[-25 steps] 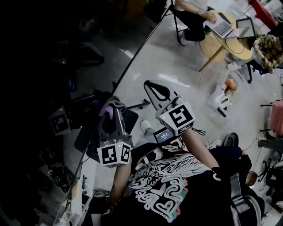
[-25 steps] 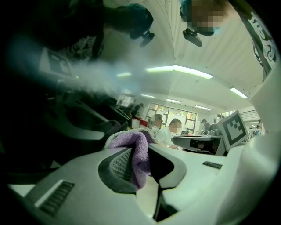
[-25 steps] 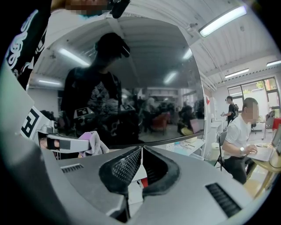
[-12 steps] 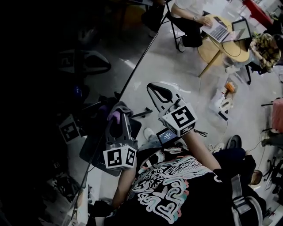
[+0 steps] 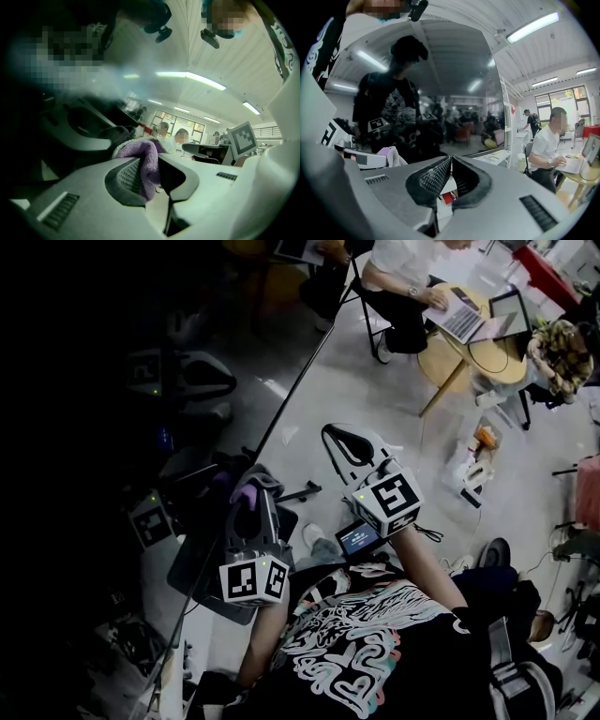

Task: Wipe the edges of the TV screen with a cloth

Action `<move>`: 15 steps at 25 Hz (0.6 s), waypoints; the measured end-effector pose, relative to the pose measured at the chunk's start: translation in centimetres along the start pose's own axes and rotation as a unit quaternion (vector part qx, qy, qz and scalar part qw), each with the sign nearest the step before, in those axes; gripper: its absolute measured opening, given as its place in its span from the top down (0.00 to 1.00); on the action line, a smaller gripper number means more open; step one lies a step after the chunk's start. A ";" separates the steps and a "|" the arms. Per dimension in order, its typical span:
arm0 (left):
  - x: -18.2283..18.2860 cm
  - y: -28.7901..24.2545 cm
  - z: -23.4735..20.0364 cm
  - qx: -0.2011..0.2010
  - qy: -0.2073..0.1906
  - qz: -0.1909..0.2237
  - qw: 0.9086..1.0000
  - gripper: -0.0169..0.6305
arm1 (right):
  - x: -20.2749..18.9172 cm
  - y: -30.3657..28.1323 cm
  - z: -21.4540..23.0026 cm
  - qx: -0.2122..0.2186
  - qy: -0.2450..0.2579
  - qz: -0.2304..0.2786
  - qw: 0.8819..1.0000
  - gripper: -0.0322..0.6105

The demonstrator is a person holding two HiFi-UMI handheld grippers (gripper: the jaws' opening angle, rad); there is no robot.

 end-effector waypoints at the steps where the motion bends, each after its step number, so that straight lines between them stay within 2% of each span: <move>1: -0.2 0.6 -0.2 0.002 0.001 0.002 1.000 0.87 | -0.1 0.0 -0.6 0.004 0.002 0.000 1.000 0.90; 3: -0.4 1.4 -0.4 0.005 0.003 0.005 1.000 0.87 | -0.3 0.0 -1.4 0.014 0.004 0.002 1.000 0.90; 8: 0.0 -0.6 0.5 0.014 -0.005 0.005 1.000 0.87 | 0.4 -1.4 0.8 0.035 0.005 0.007 0.999 0.90; 15: 0.3 -0.5 1.1 0.018 -0.009 0.020 1.000 0.87 | 1.2 -2.1 1.7 0.053 0.016 0.014 0.998 0.90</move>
Point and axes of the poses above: the fingertips, and each gripper's own axes: y backward along the fingers, z to its right, x out of its top, the point moved 10 cm from there along y, backward along the fingers, and after that the axes turned 11 degrees about x, right-handed, at the moved point
